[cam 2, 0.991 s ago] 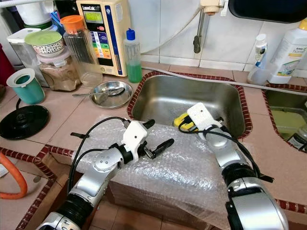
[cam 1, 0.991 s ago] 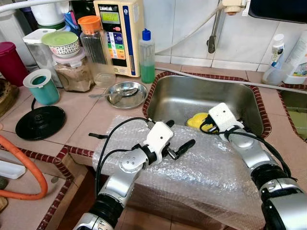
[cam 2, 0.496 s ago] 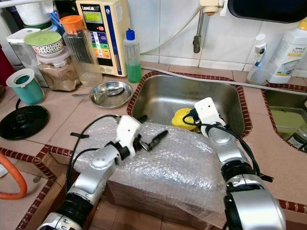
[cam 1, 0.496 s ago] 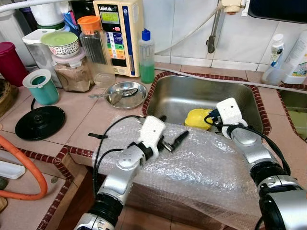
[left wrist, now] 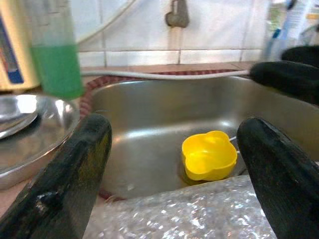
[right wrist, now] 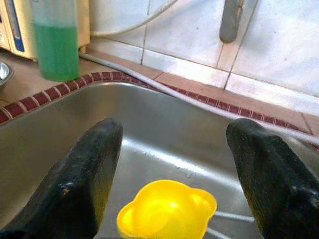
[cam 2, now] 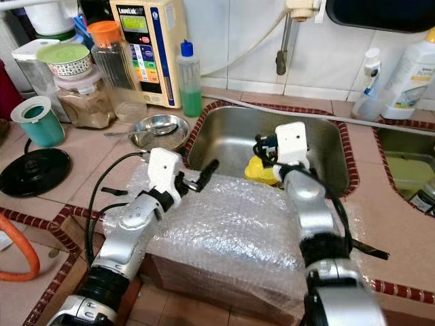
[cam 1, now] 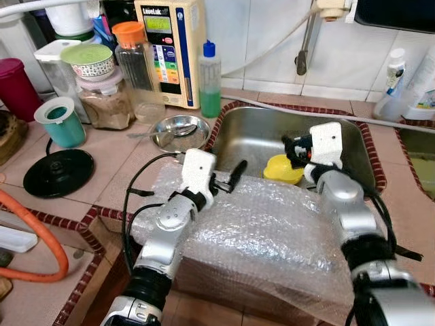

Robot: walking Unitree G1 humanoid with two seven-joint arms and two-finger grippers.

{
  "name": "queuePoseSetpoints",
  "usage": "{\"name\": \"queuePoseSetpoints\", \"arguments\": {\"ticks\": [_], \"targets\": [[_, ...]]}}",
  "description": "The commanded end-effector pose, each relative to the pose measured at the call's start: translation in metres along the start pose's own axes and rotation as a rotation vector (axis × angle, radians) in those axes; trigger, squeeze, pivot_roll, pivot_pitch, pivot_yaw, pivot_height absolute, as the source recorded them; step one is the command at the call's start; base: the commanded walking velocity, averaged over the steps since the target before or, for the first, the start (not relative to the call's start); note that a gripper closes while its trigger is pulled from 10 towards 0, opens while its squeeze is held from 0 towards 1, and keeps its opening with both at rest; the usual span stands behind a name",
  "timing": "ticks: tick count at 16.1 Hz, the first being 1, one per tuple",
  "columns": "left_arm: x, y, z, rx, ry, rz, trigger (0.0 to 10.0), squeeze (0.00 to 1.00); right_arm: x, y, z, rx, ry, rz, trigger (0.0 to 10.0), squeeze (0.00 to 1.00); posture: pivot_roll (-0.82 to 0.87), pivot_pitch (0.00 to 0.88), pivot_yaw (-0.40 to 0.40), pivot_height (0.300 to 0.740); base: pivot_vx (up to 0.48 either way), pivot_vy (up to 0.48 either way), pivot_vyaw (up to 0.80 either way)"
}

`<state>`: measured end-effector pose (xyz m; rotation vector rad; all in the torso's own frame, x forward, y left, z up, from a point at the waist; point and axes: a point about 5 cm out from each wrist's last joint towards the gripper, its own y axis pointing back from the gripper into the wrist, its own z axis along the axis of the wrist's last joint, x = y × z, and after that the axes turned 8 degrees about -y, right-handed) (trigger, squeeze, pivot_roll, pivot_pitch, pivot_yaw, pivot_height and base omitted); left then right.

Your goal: Kitchen organization

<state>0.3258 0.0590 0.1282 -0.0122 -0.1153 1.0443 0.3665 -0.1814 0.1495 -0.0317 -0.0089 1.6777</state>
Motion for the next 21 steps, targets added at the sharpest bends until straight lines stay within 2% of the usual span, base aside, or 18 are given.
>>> {"name": "queuePoseSetpoints", "arguments": {"ticks": [1,2,4,6,8,10,21], "targets": [[0.004,-0.001,0.008,-0.017,0.005,0.025,10.0,0.0,-0.003,0.001,0.008,-0.023,-0.017,-0.023,10.0,0.0,-0.06,0.0,0.066,0.74,0.0,0.0,-0.43],[0.012,0.002,0.01,0.005,-0.026,0.124,10.0,0.0,-0.005,0.005,0.013,-0.036,-0.017,-0.033,10.0,0.0,-0.06,0.0,0.072,0.74,0.0,0.0,-0.77],[0.016,0.006,0.016,-0.044,0.031,0.087,10.0,0.0,-0.007,0.01,0.016,-0.043,-0.018,-0.04,10.0,0.0,-0.07,0.0,0.081,0.74,0.0,0.0,-0.76],[0.031,0.017,0.011,-0.022,0.002,0.199,10.0,0.0,-0.009,0.018,0.016,-0.04,-0.019,-0.054,10.0,0.0,-0.07,0.0,0.089,0.74,0.0,0.0,-0.76],[0.037,0.026,0.008,-0.016,-0.022,0.237,10.0,0.0,-0.009,0.023,0.016,-0.032,-0.018,-0.058,10.0,0.0,-0.06,0.0,0.089,0.74,0.0,0.0,-0.76],[0.038,0.035,0.004,0.01,-0.027,0.252,10.0,0.0,-0.008,0.027,0.016,-0.018,-0.028,-0.062,10.0,0.0,-0.06,0.0,0.093,0.74,0.0,0.0,-0.77],[0.038,0.035,0.004,0.01,-0.027,0.252,10.0,0.0,-0.008,0.027,0.016,-0.018,-0.028,-0.062,10.0,0.0,-0.06,0.0,0.093,0.74,0.0,0.0,-0.77]]}}
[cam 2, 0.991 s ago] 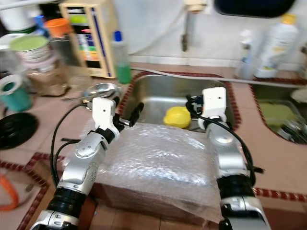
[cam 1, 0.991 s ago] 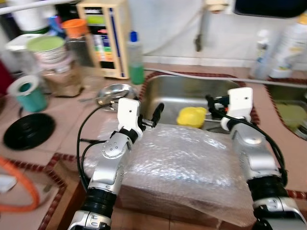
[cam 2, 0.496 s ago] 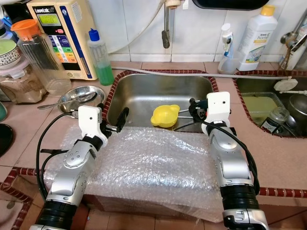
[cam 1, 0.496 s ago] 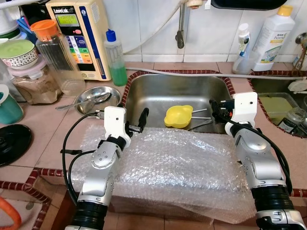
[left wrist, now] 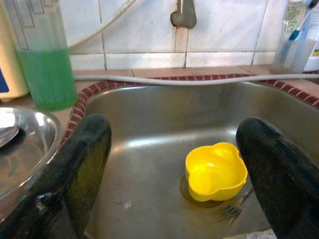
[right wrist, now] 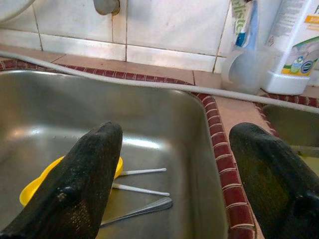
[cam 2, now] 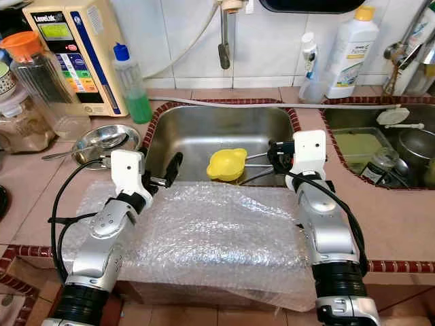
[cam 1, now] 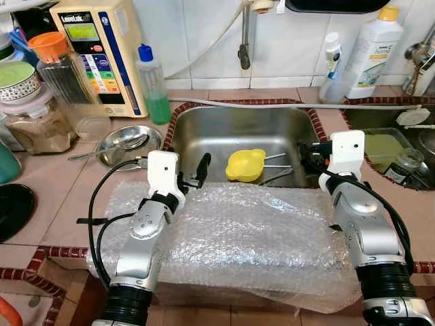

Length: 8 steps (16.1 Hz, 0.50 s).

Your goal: Kitchen organization

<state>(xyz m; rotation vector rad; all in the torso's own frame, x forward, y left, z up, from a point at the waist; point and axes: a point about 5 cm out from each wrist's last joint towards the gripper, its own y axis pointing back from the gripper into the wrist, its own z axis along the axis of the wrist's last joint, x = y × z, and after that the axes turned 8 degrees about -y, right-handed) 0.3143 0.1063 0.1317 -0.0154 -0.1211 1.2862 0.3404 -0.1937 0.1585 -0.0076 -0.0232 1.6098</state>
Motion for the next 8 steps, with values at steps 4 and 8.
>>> {"name": "queuePoseSetpoints", "arguments": {"ticks": [4,8], "targets": [[0.003,0.001,0.002,0.002,-0.018,0.01,10.0,0.0,0.002,0.0,0.006,-0.023,-0.005,0.007,10.0,0.0,-0.06,0.0,0.093,0.74,0.0,0.0,-0.77],[0.084,-0.011,0.022,-0.004,-0.101,0.369,10.0,0.0,0.046,0.013,0.016,-0.058,-0.059,0.196,10.0,0.0,-0.05,0.0,0.097,0.74,0.0,0.0,-0.19]]}}
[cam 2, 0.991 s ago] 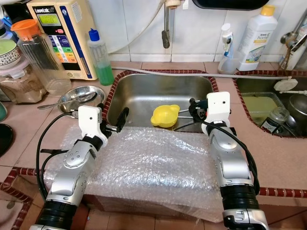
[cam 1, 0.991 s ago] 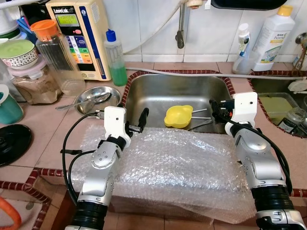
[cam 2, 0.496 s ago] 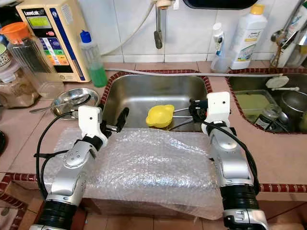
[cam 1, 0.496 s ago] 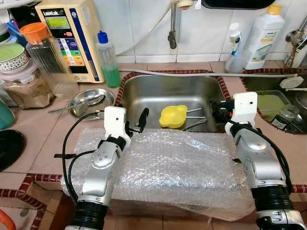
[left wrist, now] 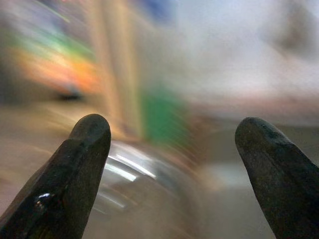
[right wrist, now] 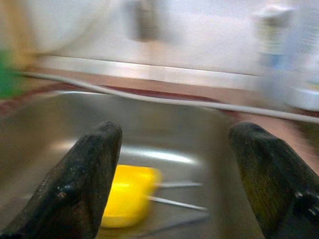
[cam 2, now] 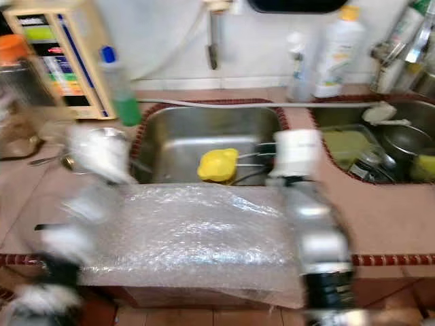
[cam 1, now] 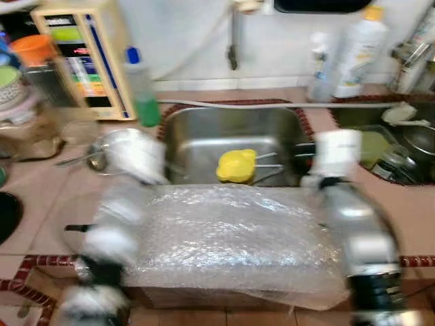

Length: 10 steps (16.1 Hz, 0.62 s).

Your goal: Kitchen organization

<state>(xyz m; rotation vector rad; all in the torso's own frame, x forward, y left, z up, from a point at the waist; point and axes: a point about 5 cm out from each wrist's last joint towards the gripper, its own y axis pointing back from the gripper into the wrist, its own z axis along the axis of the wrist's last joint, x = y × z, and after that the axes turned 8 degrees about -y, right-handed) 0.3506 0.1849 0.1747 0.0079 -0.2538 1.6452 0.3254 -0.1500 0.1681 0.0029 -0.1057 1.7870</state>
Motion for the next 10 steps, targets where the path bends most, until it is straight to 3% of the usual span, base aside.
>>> {"name": "queuePoseSetpoints", "arguments": {"ticks": [1,5,10], "targets": [[-0.007,0.009,-0.013,0.037,0.015,-0.004,10.0,0.0,0.002,0.0,0.006,-0.014,-0.003,0.015,10.0,0.0,-0.05,0.0,0.098,0.74,0.0,0.0,0.0],[-0.025,0.017,-0.017,0.044,0.035,-0.051,10.0,0.0,0.003,0.001,0.007,-0.017,-0.002,0.018,10.0,0.0,-0.04,0.0,0.096,0.74,0.0,0.0,0.0],[-0.025,0.014,-0.017,0.05,0.022,-0.059,10.0,0.0,0.006,0.001,0.01,-0.016,0.006,0.031,10.0,0.0,-0.04,0.0,0.093,0.74,0.0,0.0,0.0]]}}
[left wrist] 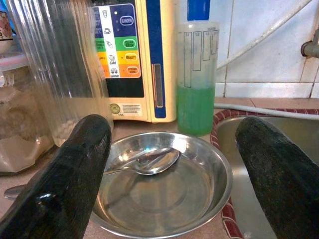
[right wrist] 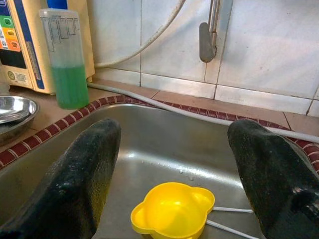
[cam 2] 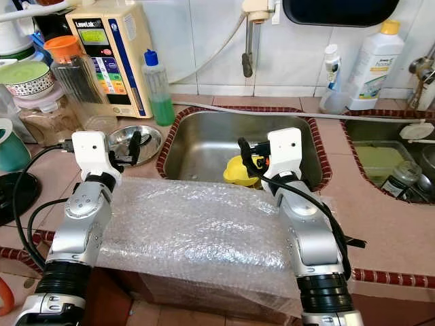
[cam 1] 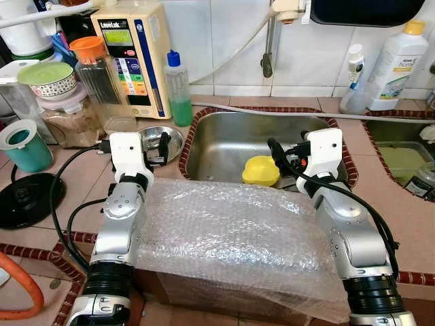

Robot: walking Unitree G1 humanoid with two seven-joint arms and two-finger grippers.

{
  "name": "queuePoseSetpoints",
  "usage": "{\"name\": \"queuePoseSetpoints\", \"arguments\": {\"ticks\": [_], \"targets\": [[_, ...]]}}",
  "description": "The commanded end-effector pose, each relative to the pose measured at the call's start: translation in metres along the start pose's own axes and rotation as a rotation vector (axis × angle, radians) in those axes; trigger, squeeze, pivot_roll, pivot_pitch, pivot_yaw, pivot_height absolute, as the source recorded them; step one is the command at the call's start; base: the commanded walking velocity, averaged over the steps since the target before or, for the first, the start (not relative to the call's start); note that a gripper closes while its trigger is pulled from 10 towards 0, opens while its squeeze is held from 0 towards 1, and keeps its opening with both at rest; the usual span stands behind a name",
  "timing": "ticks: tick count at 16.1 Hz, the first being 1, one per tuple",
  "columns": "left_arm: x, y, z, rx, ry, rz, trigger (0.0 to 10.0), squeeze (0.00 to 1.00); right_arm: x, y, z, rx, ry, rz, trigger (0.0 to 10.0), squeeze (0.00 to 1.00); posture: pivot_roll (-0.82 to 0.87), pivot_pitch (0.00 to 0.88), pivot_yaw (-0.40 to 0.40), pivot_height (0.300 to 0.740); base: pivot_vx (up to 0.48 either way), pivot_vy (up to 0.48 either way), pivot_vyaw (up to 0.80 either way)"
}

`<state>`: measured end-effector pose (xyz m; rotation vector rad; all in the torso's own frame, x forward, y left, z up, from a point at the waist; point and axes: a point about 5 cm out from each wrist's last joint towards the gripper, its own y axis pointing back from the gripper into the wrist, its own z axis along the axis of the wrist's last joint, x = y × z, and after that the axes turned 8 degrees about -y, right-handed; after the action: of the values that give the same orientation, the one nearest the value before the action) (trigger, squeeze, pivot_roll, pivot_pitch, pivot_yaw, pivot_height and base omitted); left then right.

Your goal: Kitchen organization

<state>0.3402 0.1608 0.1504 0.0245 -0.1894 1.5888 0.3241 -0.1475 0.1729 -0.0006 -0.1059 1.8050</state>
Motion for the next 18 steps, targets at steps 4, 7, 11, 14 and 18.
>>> {"name": "queuePoseSetpoints", "arguments": {"ticks": [4,7,11,14,18], "targets": [[-0.004,-0.002,0.003,-0.001,-0.011,-0.022,10.0,0.0,0.004,0.0,0.005,-0.013,0.021,0.02,10.0,0.0,-0.04,0.0,0.094,0.74,0.0,0.0,0.13],[-0.004,-0.002,0.002,0.0,-0.013,-0.034,10.0,0.0,0.003,0.0,0.005,-0.013,0.011,0.009,10.0,0.0,-0.04,0.0,0.096,0.74,0.0,0.0,0.16],[-0.003,-0.002,0.004,-0.004,-0.004,-0.023,10.0,0.0,0.003,-0.001,0.007,-0.019,0.012,0.013,10.0,0.0,-0.04,0.0,0.095,0.74,0.0,0.0,0.0],[-0.002,-0.002,0.002,0.0,-0.006,-0.018,10.0,0.0,0.002,-0.001,0.007,-0.019,0.012,0.013,10.0,0.0,-0.04,0.0,0.094,0.74,0.0,0.0,0.0],[-0.011,0.001,-0.001,0.013,0.009,-0.054,10.0,0.0,0.002,0.001,0.006,-0.025,0.013,0.003,10.0,0.0,-0.04,0.0,0.095,0.74,0.0,0.0,0.0]]}}
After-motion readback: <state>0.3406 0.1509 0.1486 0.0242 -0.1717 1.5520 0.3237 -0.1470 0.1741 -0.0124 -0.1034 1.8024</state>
